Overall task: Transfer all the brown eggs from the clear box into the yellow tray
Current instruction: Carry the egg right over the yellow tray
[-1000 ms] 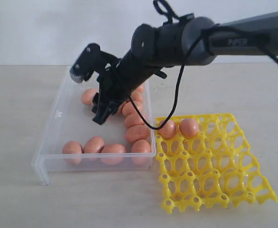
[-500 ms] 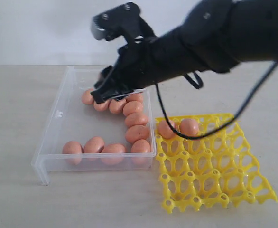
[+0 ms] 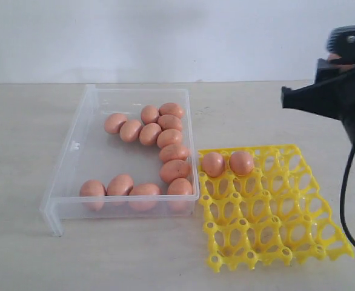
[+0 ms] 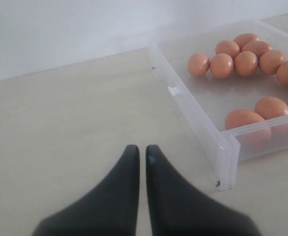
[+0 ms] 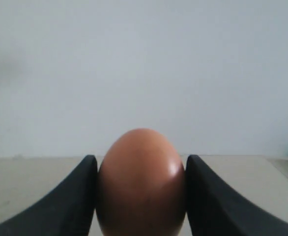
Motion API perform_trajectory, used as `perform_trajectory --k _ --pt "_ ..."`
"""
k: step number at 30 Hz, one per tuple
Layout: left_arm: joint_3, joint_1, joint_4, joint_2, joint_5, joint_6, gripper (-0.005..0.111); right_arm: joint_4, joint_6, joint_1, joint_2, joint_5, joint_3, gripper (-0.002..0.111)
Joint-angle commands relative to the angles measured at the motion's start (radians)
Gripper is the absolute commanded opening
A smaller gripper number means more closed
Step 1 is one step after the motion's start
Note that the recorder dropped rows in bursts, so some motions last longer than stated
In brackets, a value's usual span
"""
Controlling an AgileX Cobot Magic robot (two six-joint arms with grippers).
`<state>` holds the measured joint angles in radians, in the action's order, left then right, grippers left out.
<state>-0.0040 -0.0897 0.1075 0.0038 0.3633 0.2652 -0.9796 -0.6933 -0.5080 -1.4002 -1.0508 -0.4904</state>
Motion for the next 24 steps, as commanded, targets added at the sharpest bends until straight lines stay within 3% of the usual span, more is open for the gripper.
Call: perform_trajectory --k 1,4,10,18,20,24 --pt "0.004 0.004 0.0 -0.004 -0.004 -0.011 0.004 0.062 0.311 0.11 -0.024 -0.114 0.025 0.0" --pt "0.004 0.004 0.0 -0.004 -0.004 -0.011 0.004 0.256 0.533 0.216 -0.053 -0.13 0.025 0.0" --pt "0.004 0.004 0.0 -0.004 -0.004 -0.011 0.004 1.014 0.787 0.417 -0.057 -0.108 0.025 0.0" --pt "0.004 0.004 0.0 -0.004 -0.004 -0.011 0.004 1.602 1.114 0.46 -0.057 0.277 0.025 0.0" --pt "0.004 0.004 0.0 -0.004 -0.004 -0.011 0.004 1.661 1.156 0.46 -0.057 0.28 0.025 0.0" --pt "0.004 0.004 0.0 -0.004 -0.004 -0.011 0.004 1.592 1.182 0.51 -0.075 0.2 0.065 0.0"
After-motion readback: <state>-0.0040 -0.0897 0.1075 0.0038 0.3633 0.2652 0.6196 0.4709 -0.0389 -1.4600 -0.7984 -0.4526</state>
